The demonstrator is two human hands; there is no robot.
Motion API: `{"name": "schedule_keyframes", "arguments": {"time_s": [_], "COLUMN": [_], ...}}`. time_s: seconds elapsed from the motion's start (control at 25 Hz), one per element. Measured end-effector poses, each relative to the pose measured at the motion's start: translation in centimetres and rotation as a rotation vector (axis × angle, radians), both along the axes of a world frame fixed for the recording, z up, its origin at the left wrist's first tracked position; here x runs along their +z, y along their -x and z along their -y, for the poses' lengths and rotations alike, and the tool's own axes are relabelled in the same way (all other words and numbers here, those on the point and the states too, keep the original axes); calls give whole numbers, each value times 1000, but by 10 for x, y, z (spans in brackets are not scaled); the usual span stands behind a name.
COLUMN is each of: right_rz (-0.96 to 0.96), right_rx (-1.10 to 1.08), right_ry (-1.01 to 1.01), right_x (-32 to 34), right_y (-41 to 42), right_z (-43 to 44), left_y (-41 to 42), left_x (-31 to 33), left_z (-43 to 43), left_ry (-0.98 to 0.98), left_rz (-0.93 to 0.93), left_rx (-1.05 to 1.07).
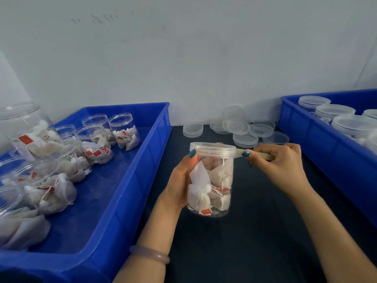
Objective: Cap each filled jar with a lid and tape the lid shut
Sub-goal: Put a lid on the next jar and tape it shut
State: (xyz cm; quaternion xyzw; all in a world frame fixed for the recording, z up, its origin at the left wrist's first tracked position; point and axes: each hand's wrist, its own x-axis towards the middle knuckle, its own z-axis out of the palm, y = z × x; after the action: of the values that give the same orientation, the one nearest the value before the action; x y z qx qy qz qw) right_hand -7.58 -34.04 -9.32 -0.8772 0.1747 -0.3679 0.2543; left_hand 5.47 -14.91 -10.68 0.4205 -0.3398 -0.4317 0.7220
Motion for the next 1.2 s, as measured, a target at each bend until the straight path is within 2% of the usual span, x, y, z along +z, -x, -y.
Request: {"name": "schedule_keyframes", "arguments": {"time_s": [0.16,0.32,0.48,0.68,0.76,0.84,0.92,1.0,1.2], "right_rz": [36,91,84,100,85,55,27,5,-146], "right_rx": [-51,-106,-129,-188,-229,-238,-229,-196,-63], "right_ry": [54,143,243,286,299,302,328,349,296], "right_x": [-1,-4,-7,-6,-6,-4,-2,-2,-12], "right_y": [1,1,-5,-4,-3,-2,-1,-1,-7], "right_z": [2,4,-1,-2,-3,-4,-4,-4,-2], "left_y": [-1,-5,4,3,13,36,56,63,49], "left_x": [2,1,-3,26,39,46,45,44,44], "left_z": [2,7,18,18,19,25,39,51,50], "left_ry": [-64,-60,-100,-167,-352,-641,-826,-848,-720], "left_rz": [101,229,468,616,806,1165,1485,1542,1549], "left_rx": [6,196,349,501,592,629,626,606,559]}}
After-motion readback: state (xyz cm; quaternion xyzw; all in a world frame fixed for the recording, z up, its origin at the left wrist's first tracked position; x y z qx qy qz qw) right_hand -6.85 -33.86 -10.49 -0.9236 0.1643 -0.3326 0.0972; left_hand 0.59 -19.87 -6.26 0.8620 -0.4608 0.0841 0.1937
